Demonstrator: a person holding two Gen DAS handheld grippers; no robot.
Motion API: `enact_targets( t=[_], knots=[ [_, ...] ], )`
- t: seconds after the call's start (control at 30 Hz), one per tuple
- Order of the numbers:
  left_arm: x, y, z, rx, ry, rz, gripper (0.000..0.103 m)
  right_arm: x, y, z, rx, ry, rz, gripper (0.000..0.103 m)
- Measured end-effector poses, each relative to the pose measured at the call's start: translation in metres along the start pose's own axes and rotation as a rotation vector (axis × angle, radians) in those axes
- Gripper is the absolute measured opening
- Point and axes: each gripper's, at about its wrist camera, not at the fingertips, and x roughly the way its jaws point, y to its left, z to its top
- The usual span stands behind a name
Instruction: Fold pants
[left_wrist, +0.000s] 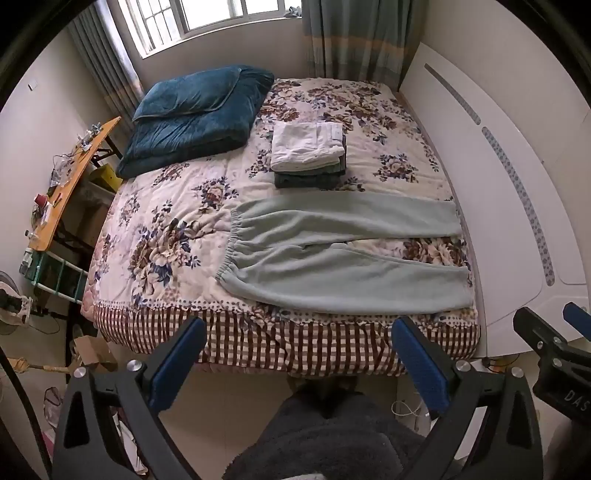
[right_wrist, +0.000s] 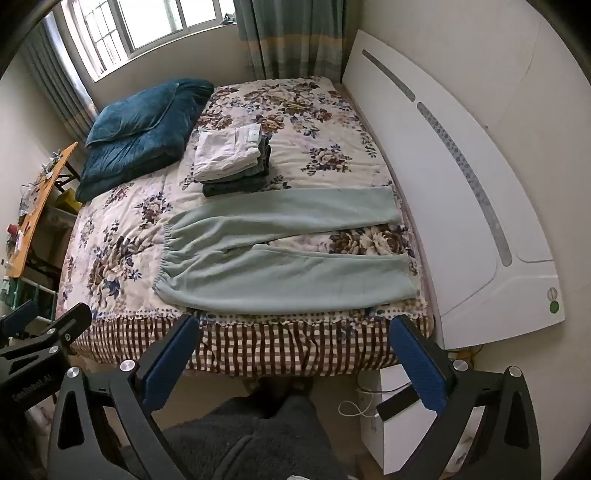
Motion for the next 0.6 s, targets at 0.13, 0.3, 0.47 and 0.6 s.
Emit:
enact_targets(
  t=[0.13, 0.3, 0.47, 0.6],
  knots=[
    [0.0002, 0.0002, 0.0001, 0.002, 0.007, 0.006, 0.103, -0.0018, 0.0004, 0.0014, -0.007, 0.002, 0.003, 0.103],
    [0.0001, 0.0004, 0.0007, 0.001, 0.003, 0.014, 0.103, -0.0032, 0.0029, 0.0041, -0.015, -0.003, 0.012, 0.103],
    [0.0000, 0.0021, 0.0020, -0.003, -0.002, 0.018, 0.103, 0.0013, 0.0021, 0.0049, -0.031, 0.002, 0.013, 0.103],
    [0.0004, 0.0045, 0.0027, -0.002, 0.002, 0.021, 0.103, 0.0013, 0.0043, 0.0043, -0.031, 0.003, 0.013, 0.103]
  ],
)
